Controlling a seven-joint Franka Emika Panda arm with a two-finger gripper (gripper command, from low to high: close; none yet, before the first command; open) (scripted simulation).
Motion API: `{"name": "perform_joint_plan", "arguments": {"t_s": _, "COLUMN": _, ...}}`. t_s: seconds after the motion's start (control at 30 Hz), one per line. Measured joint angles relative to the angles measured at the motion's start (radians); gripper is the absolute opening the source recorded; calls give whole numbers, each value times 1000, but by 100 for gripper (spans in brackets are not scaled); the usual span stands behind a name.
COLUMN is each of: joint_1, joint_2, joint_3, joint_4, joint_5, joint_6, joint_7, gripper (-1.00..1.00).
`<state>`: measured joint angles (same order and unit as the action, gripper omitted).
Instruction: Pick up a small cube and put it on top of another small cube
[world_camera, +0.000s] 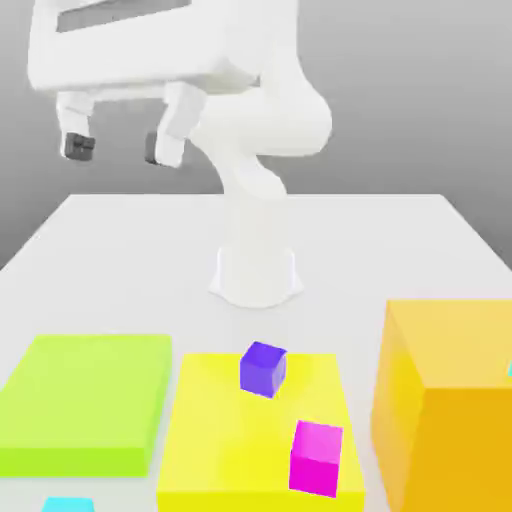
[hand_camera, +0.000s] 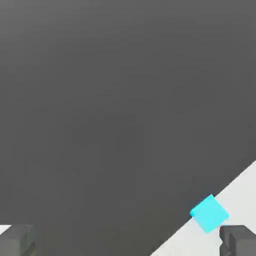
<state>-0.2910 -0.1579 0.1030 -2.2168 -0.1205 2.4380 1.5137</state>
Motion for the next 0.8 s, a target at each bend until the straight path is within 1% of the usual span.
{"name": "perform_joint_plan", "arguments": {"t_s": 0.13, "joint_1": -40, "joint_2": 144, "joint_3": -14, "joint_4": 19, "joint_5": -18, "joint_6": 32, "joint_7": 155, "gripper": 0}}
{"name": "perform_joint_plan", "arguments": {"t_s": 0.27, "joint_1": -58, "joint_2": 287, "joint_3": -35, "joint_4": 37, "joint_5": -14, "joint_6": 65, "joint_7": 295, "gripper": 0}}
{"name": "perform_joint_plan", "arguments": {"t_s": 0.4, "joint_1": -68, "joint_2": 427, "joint_3": -63, "joint_4": 54, "joint_5": 21, "joint_6": 101, "joint_7": 413, "gripper": 0}}
{"name": "perform_joint_plan", "arguments": {"t_s": 0.53, "joint_1": -85, "joint_2": 564, "joint_3": -82, "joint_4": 71, "joint_5": 85, "joint_6": 138, "joint_7": 512, "gripper": 0}}
{"name": "perform_joint_plan", "arguments": {"t_s": 0.67, "joint_1": -88, "joint_2": 708, "joint_3": -89, "joint_4": 100, "joint_5": 104, "joint_6": 231, "joint_7": 536, "gripper": 0}}
{"name": "perform_joint_plan", "arguments": {"t_s": 0.7, "joint_1": -87, "joint_2": 737, "joint_3": -90, "joint_4": 106, "joint_5": 104, "joint_6": 252, "joint_7": 538, "gripper": -100}}
{"name": "perform_joint_plan", "arguments": {"t_s": 0.8, "joint_1": -87, "joint_2": 737, "joint_3": -90, "joint_4": 106, "joint_5": 104, "joint_6": 253, "joint_7": 538, "gripper": -100}}
